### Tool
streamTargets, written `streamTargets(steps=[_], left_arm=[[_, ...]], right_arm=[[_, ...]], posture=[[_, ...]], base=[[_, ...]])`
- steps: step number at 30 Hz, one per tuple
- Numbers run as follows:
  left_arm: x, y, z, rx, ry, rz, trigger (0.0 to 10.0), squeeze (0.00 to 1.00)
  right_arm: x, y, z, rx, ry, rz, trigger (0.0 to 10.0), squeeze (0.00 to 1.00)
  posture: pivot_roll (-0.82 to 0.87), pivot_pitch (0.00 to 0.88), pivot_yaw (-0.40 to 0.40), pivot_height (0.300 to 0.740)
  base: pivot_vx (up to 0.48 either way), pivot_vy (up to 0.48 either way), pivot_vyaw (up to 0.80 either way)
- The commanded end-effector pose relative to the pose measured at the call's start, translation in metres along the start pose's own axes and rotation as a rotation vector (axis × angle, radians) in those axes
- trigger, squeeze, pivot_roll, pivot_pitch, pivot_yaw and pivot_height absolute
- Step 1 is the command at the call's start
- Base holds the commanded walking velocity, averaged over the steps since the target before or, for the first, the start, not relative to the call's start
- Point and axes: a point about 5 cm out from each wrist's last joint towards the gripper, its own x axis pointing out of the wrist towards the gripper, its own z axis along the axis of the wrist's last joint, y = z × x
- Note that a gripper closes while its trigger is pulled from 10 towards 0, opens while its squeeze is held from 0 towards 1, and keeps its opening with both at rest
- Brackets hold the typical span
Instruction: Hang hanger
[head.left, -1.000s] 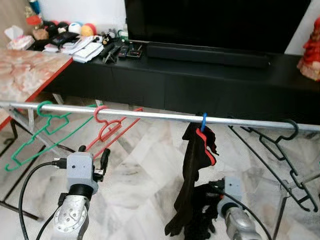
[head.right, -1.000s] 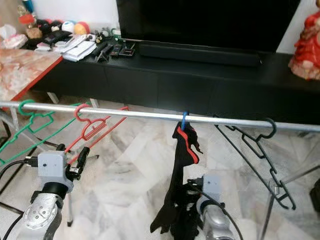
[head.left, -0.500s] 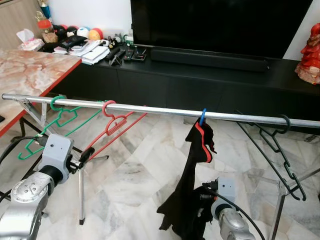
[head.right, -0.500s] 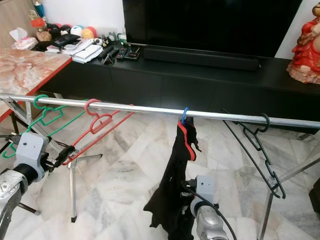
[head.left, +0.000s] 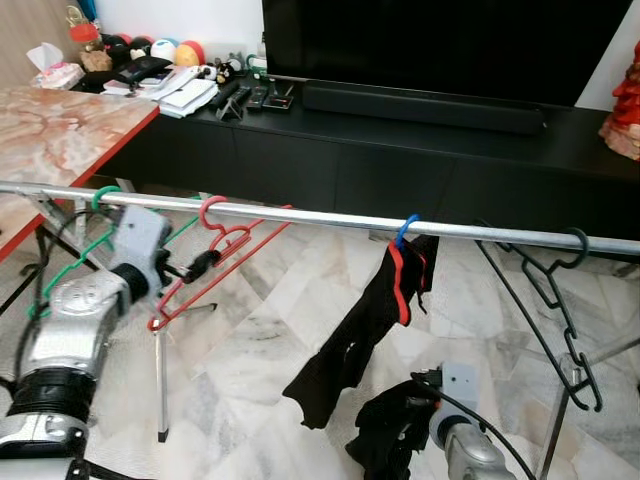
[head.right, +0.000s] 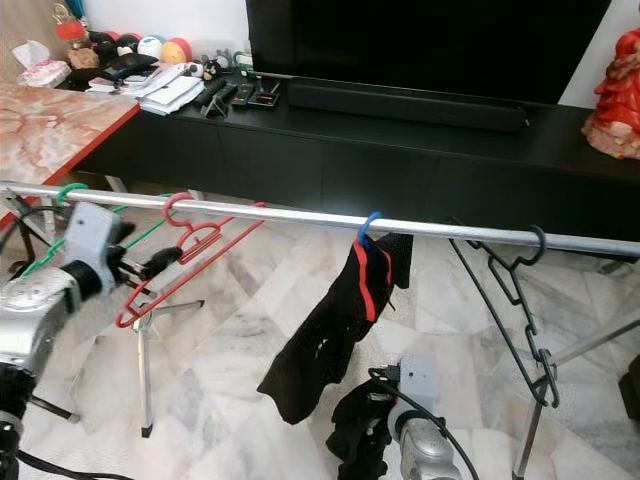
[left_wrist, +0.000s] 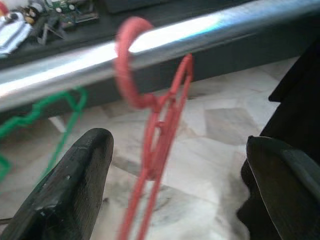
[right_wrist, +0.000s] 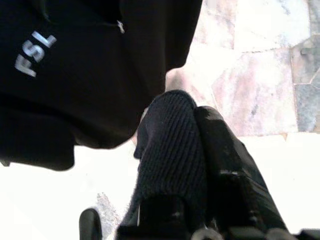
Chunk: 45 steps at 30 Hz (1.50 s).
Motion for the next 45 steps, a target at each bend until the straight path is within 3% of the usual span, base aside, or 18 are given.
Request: streamTargets(steps=[1,7,12,13,15,17,19,26,30,35,41,45], left_arm=[[0.008,-0.005,0.003,0.031,-0.003,-0.016,10.0,1.0],[0.025,-0.018,0.007,0.073,0.001,-0.077,10.0,1.0],[0.028,-0.021,0.011,0.062,-0.012,-0.084,10.0,1.0],[0.029,-0.022,0.01,0.06,-0.012,-0.089,10.0,0.44],[0.031,-0.024,0.009,0.074,0.008,-0.095,10.0,0.06],[0.031,-0.024,0.008,0.064,0.015,-0.092,10.0,0.07],[0.033,-0.025,0.007,0.053,0.017,-0.088,10.0,0.0],[0.037,-0.027,0.013,0.045,0.005,-0.103,10.0,0.0],[0.038,-0.019,0.019,0.06,0.009,-0.076,10.0,0.0],[0.034,0.001,0.02,0.061,0.069,0.091,10.0,0.0],[0.025,0.013,0.007,0.046,0.176,0.14,10.0,0.0],[0.023,0.015,0.005,0.015,0.179,0.16,10.0,0.0]], right_arm=[[-0.003,-0.005,-0.01,0.013,0.036,-0.009,10.0,0.0],[-0.005,-0.011,-0.013,0.007,0.042,-0.015,10.0,0.0],[-0.005,-0.01,-0.014,0.006,0.047,-0.015,10.0,0.0],[-0.005,-0.009,-0.015,0.006,0.048,-0.014,10.0,0.0],[-0.004,-0.006,-0.015,0.005,0.05,-0.008,10.0,0.0],[-0.004,-0.003,-0.014,-0.001,0.05,-0.003,10.0,0.0],[-0.003,0.001,-0.012,-0.011,0.046,0.004,10.0,0.0],[0.001,0.01,-0.001,-0.005,0.019,0.013,10.0,0.0],[0.002,0.013,0.001,-0.005,0.018,0.019,10.0,0.0],[0.002,0.003,0.003,-0.003,0.015,0.009,10.0,0.0],[0.002,0.001,0.003,-0.011,0.018,0.006,10.0,0.0],[0.002,0.0,0.003,-0.012,0.016,0.006,10.0,0.0]], posture=[[0.08,0.081,0.001,0.74],[0.08,0.072,0.008,0.74],[0.08,0.073,0.011,0.74],[0.08,0.073,0.011,0.74],[0.07,0.091,0.007,0.74],[0.07,0.103,0.004,0.74],[0.06,0.105,0.004,0.74],[0.04,0.133,0.012,0.74],[0.03,0.137,0.015,0.74],[0.03,0.149,0.009,0.74],[0.03,0.159,-0.002,0.74],[0.02,0.161,-0.002,0.74]], base=[[0.0,0.0,0.0],[0.0,0.0,0.0],[0.0,0.0,0.0],[0.0,0.0,0.0],[0.0,0.0,0.0],[0.0,0.0,0.0],[0.0,0.0,0.0],[0.0,0.0,0.0],[0.0,0.0,0.0],[0.0,0.0,0.0],[0.0,0.0,0.0],[0.0,0.0,0.0]])
